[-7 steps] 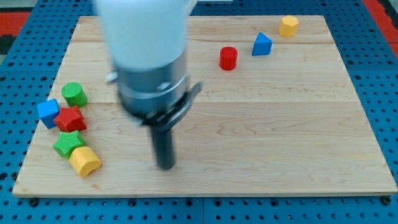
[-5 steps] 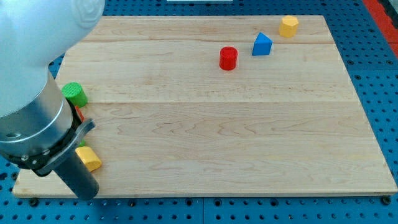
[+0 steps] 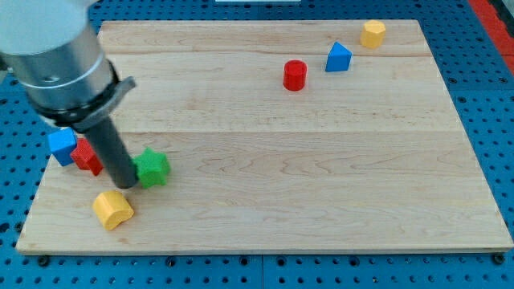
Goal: Move the green star diagonally top right to the yellow heart
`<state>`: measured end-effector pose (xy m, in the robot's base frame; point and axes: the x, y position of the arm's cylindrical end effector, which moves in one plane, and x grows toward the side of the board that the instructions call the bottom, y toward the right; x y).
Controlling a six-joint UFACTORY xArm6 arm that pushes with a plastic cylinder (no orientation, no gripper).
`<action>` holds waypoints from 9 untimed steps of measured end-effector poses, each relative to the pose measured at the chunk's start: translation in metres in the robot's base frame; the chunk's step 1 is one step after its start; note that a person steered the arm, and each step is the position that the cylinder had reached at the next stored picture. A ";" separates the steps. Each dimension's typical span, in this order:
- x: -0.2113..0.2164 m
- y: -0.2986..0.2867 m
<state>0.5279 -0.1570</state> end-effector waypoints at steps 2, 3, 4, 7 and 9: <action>-0.039 0.067; -0.071 0.077; -0.042 0.092; -0.107 0.132; -0.026 0.093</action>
